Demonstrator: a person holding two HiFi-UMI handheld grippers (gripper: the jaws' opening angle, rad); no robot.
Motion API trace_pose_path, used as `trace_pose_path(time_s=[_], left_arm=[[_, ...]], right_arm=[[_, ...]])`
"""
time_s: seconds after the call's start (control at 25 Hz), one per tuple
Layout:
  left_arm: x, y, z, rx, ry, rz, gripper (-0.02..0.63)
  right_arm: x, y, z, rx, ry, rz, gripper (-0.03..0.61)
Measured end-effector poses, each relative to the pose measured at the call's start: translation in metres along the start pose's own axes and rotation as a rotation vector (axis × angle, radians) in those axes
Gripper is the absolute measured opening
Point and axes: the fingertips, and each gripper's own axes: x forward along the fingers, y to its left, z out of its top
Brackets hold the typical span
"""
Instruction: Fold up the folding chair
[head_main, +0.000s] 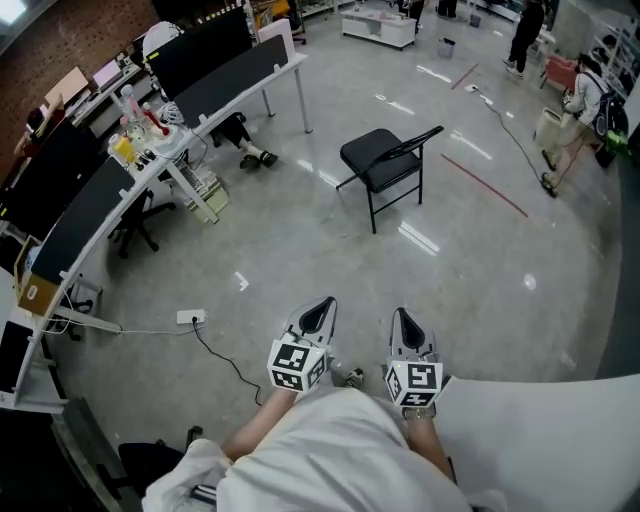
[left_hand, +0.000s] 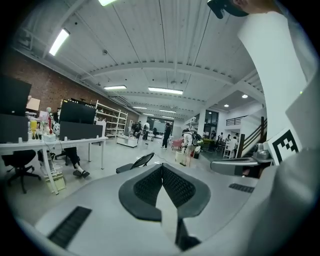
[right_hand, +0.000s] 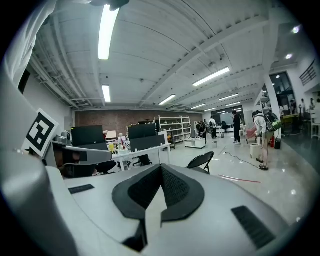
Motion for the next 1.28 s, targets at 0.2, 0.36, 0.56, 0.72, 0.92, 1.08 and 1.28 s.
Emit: trace_pose_path(time_s=[0.2,0.36,0.56,0.72,0.92,1.08,1.28], left_arm=[[-0.001,0.001,0.001,0.011,-0.027,0.050,0.012],[0.002,0.008,0.000,0.018,-0.029,0.053,0.012],[0.013,0.023,-0.003,0.052,-0.028,0.064,0.012],[0.037,0.046,0.008,0.022,-0.037,0.031,0.012],[0.048,0.078,0.003,0.009,0.009,0.047,0.012],[0.067,0.121,0.005,-0.021,0.036,0.045,0.012],[0.097,0.165,0.034,0.014,0.021,-0.002,0.012]], right_arm=[[0.002,-0.007,0.005,0.011,-0.017,-0.003,0.005],[0.010,0.001,0.001,0.027,-0.015,0.018,0.005],[0.033,0.005,0.001,0.009,0.009,0.019,0.005],[0.063,0.002,0.015,0.009,-0.015,-0.007,0.005],[0.098,0.018,0.007,0.023,0.031,0.028,0.005],[0.132,0.034,0.013,-0.007,0.037,0.013,0.005],[0.176,0.030,0.034,0.006,0.025,-0.070,0.005]])
